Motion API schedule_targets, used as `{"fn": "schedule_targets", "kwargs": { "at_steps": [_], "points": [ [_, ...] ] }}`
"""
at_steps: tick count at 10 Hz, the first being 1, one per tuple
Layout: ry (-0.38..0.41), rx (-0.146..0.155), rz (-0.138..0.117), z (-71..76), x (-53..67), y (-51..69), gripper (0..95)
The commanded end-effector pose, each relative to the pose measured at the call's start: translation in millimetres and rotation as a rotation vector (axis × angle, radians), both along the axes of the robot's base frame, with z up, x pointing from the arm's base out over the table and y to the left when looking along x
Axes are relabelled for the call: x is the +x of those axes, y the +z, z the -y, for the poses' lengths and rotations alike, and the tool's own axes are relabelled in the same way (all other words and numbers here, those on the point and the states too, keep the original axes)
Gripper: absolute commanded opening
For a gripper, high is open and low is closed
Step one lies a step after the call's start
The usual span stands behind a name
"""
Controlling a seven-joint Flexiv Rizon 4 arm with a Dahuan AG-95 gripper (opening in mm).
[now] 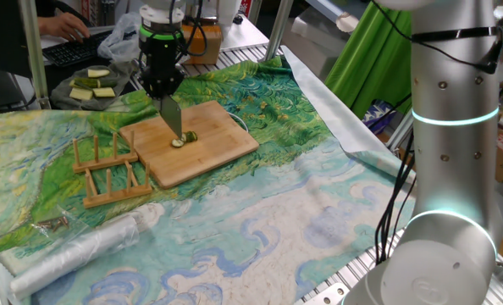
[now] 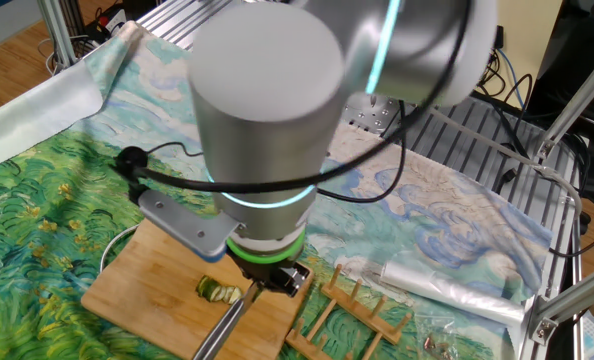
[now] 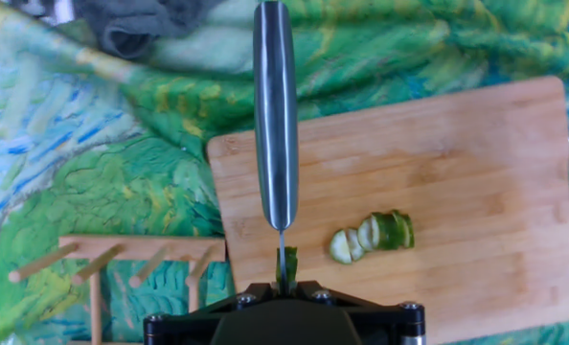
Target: Chop the cucumber into shreds
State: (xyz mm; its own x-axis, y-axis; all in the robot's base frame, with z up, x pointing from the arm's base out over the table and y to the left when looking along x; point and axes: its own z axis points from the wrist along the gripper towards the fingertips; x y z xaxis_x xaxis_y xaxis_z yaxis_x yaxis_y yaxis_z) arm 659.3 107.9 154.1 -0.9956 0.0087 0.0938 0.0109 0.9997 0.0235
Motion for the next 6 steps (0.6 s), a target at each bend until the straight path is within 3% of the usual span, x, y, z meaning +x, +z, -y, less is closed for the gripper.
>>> {"fn": "schedule_targets", "kwargs": {
  "at_steps": [1,4,6],
  "points": [
    [0.108,0.019,0.049,0.3,-2.1,-0.2,0.0],
    [0.159,0.057,0.081,0.3,-2.1,-0.2,0.0],
    [0.135,0.056,0.077,0.3,-2.1,-0.2,0.0]
  ]
}}
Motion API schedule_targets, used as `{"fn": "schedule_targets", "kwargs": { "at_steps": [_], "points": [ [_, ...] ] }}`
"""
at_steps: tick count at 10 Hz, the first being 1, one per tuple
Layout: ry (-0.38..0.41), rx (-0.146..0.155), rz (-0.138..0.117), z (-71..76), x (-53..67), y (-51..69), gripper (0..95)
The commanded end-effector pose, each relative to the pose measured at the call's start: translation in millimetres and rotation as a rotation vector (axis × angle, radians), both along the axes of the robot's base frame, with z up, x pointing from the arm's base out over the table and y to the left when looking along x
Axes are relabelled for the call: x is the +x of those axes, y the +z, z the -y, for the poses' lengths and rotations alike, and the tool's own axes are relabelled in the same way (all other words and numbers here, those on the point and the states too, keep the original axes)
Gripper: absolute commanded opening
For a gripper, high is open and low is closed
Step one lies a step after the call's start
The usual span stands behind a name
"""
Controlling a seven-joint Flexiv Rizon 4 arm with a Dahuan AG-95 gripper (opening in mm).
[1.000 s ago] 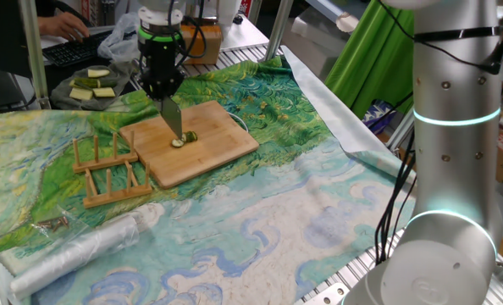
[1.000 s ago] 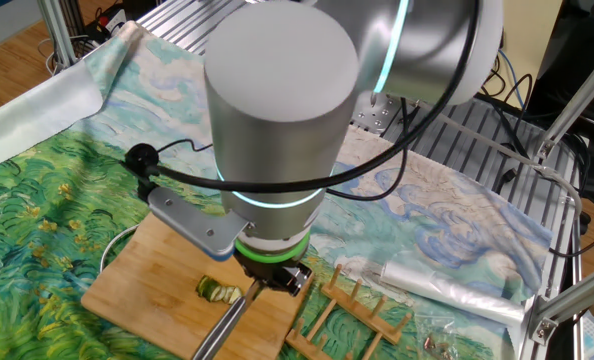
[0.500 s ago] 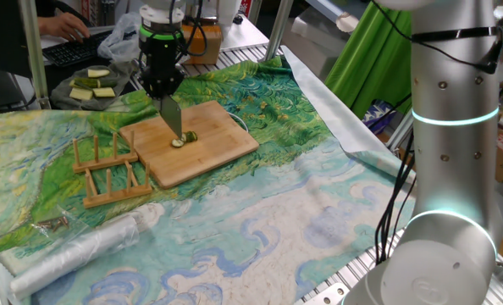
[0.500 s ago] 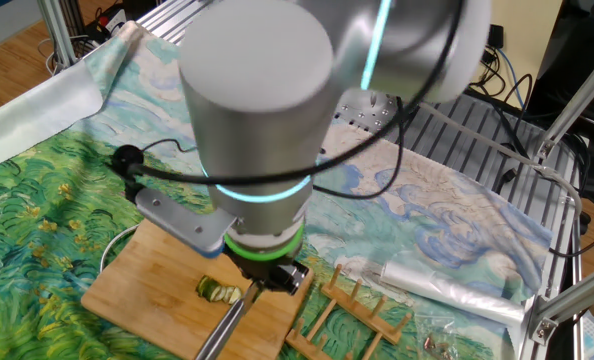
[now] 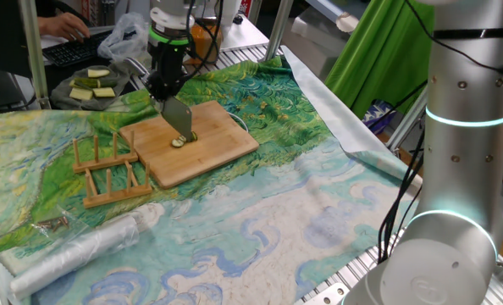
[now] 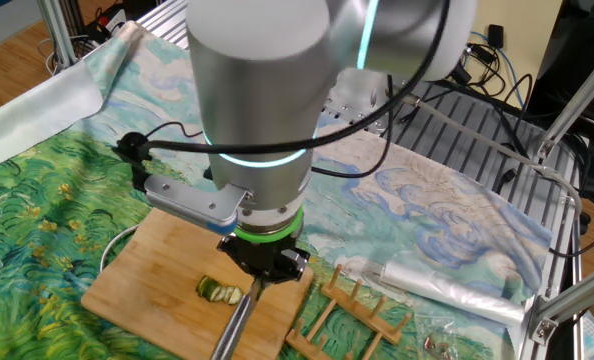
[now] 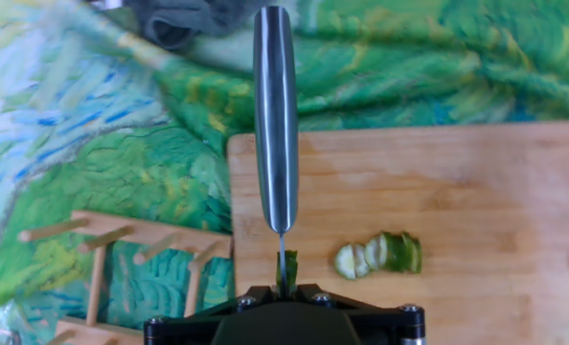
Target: Chop the cucumber into shreds
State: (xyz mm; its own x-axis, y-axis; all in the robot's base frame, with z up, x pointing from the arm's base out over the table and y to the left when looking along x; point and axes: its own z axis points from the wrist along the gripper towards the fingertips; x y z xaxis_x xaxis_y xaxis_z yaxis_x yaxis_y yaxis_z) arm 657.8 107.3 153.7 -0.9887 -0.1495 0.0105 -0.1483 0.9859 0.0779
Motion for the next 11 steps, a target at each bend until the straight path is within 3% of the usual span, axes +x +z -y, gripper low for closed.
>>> {"fn": "schedule_targets", "kwargs": {
  "at_steps": [1,2,4,6,9,11],
  "points": [
    [-0.029,-0.005,-0.002,-0.2,-0.7,0.2,0.0],
    [-0.044,-0.014,-0.003,-0.2,-0.7,0.2,0.0],
    [-0.108,-0.043,-0.018,-38.5,0.3,9.4,0.0],
    [-0.147,-0.047,-0.02,-62.0,-0.3,11.1,0.0],
    [-0.192,-0.046,-0.023,-86.5,0.3,5.6,0.0],
    [-0.194,-0.045,-0.021,-90.5,0.7,-1.7,0.0]
  ]
}}
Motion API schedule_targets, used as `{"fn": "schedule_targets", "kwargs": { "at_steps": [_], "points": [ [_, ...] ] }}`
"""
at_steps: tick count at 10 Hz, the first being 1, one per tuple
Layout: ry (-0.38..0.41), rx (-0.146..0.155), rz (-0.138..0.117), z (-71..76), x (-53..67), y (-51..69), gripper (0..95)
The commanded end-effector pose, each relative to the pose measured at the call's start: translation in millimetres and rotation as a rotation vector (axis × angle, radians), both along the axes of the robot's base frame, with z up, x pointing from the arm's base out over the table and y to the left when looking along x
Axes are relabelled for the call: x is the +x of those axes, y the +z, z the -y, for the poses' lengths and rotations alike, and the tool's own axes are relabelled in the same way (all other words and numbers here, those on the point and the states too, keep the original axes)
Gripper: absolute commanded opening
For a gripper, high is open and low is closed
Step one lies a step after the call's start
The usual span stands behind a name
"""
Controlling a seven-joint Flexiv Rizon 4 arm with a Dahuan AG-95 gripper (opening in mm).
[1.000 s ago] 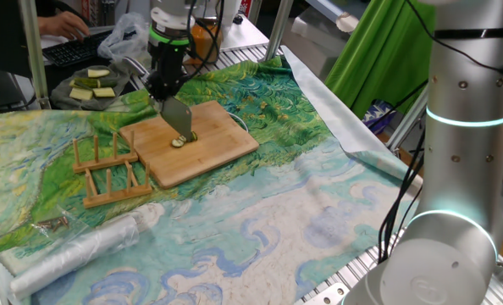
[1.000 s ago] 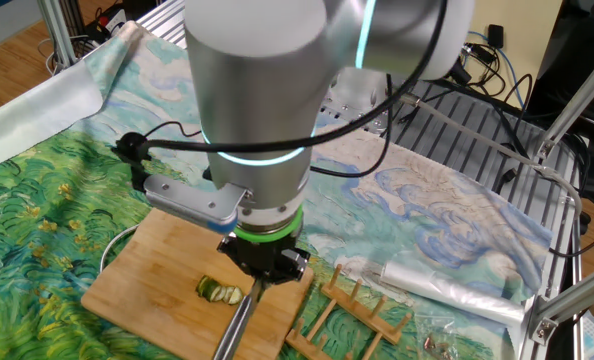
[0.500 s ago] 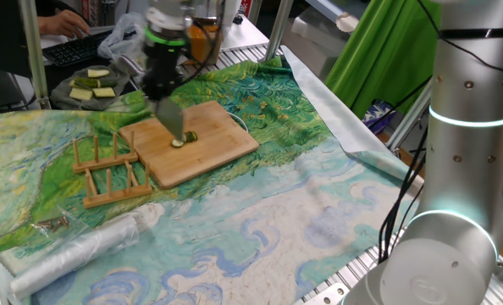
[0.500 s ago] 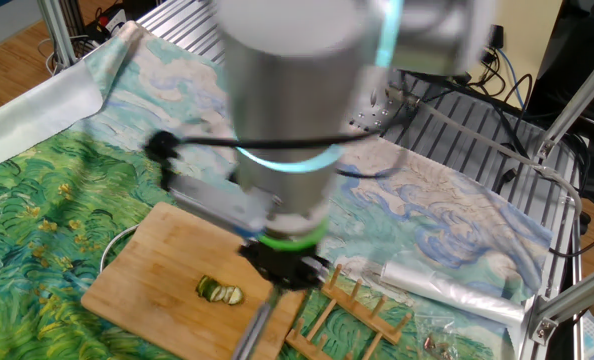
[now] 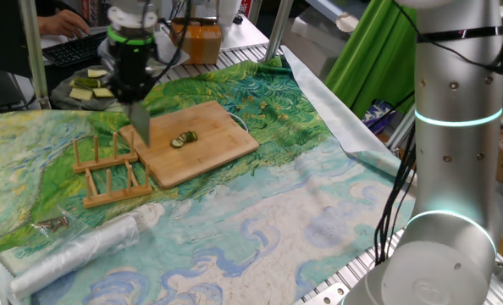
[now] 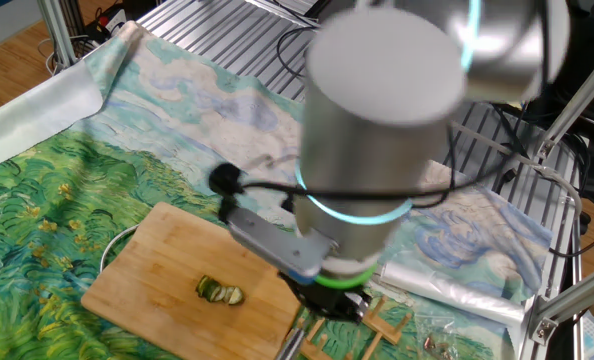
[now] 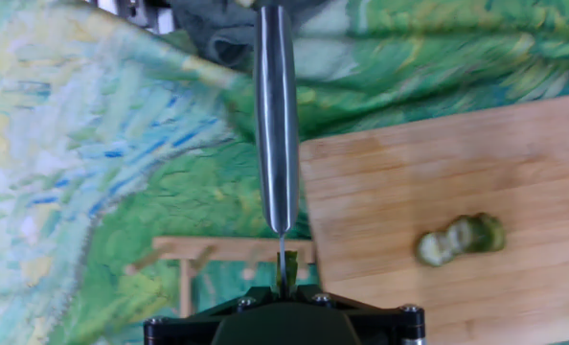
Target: Chop the cucumber into shreds
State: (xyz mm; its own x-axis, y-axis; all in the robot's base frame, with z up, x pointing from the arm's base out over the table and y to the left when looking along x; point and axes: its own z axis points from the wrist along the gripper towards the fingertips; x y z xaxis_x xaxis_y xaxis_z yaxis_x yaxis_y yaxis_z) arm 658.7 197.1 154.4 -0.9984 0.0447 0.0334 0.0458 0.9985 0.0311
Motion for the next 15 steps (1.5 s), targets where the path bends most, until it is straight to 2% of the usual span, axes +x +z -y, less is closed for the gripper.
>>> {"fn": "schedule_targets", "kwargs": {
  "at_steps": [1,5,6,9,15],
  "points": [
    [-0.001,0.005,0.01,-3.8,-3.1,-9.5,0.0],
    [-0.004,0.003,0.029,-7.1,-16.5,-28.8,0.0],
    [-0.005,0.005,0.031,-6.6,-17.5,-32.0,0.0],
    [-0.011,0.007,0.053,-8.6,-20.2,-51.4,0.0],
    [-0.011,0.013,0.094,-3.2,-23.9,-84.7,0.0]
  ]
}}
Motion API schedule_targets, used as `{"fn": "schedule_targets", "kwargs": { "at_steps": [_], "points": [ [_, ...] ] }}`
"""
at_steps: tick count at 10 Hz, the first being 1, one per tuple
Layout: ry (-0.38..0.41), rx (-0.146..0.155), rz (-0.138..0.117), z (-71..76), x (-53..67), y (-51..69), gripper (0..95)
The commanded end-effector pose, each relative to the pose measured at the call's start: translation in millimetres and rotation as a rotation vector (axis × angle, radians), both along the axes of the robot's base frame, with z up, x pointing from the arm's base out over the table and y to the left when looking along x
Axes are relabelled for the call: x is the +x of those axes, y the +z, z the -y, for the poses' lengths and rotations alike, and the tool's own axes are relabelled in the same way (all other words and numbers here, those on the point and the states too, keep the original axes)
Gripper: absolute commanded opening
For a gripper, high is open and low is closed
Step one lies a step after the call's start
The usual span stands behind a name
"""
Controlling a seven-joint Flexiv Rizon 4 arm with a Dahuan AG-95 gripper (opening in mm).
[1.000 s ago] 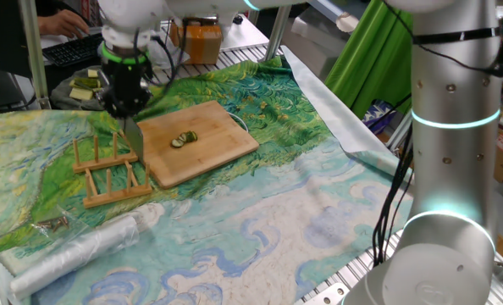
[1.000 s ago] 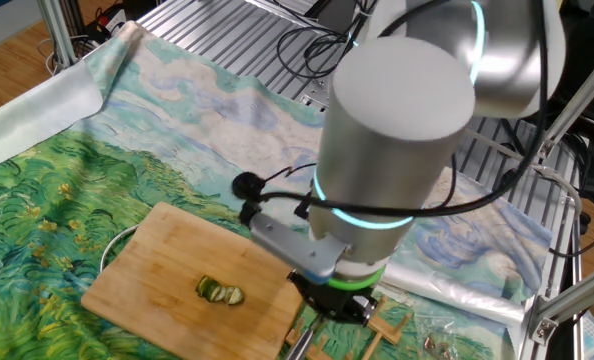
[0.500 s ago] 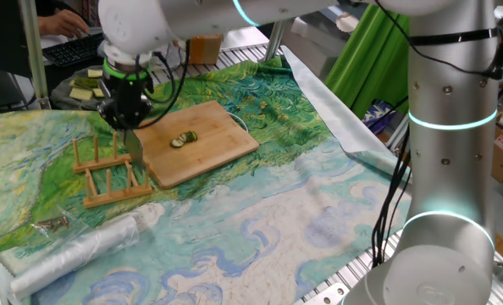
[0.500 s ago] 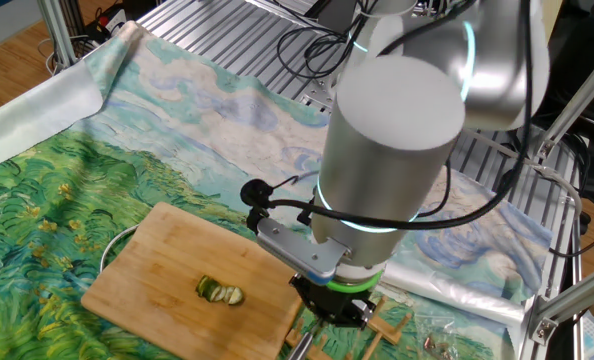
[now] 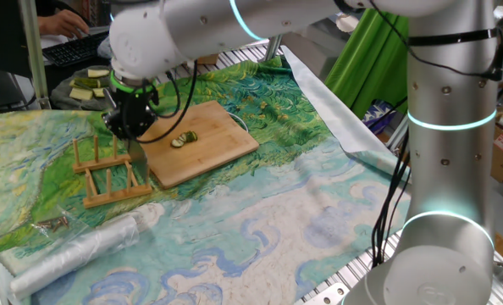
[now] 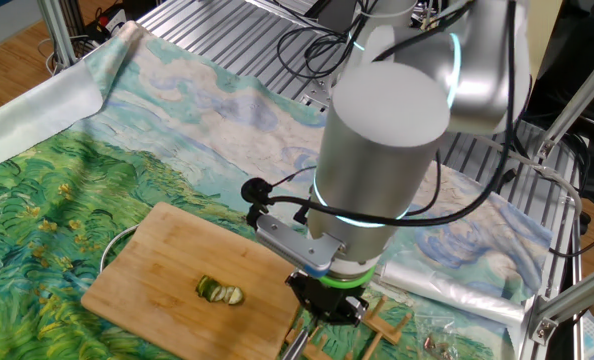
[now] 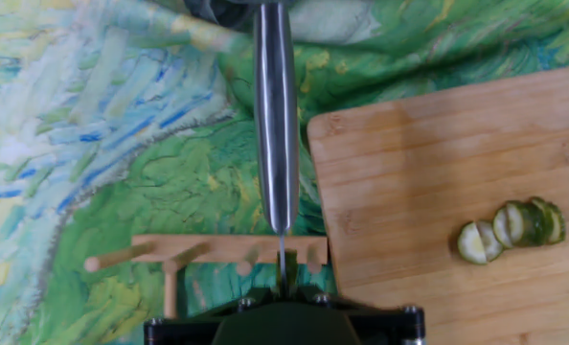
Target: Chop the cucumber into shreds
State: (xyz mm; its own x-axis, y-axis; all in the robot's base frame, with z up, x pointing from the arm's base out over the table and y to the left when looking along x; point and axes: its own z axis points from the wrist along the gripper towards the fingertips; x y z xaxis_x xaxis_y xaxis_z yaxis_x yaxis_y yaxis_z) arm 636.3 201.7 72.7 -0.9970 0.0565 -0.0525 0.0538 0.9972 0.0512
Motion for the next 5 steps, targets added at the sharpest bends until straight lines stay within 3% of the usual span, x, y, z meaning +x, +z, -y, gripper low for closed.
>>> {"fn": "schedule_targets", "kwargs": {
  "at_steps": [1,5],
  "points": [
    [-0.002,-0.001,0.012,1.0,-2.5,-8.8,0.0],
    [-0.002,-0.002,0.029,1.0,-7.5,-25.5,0.0]
  ]
}}
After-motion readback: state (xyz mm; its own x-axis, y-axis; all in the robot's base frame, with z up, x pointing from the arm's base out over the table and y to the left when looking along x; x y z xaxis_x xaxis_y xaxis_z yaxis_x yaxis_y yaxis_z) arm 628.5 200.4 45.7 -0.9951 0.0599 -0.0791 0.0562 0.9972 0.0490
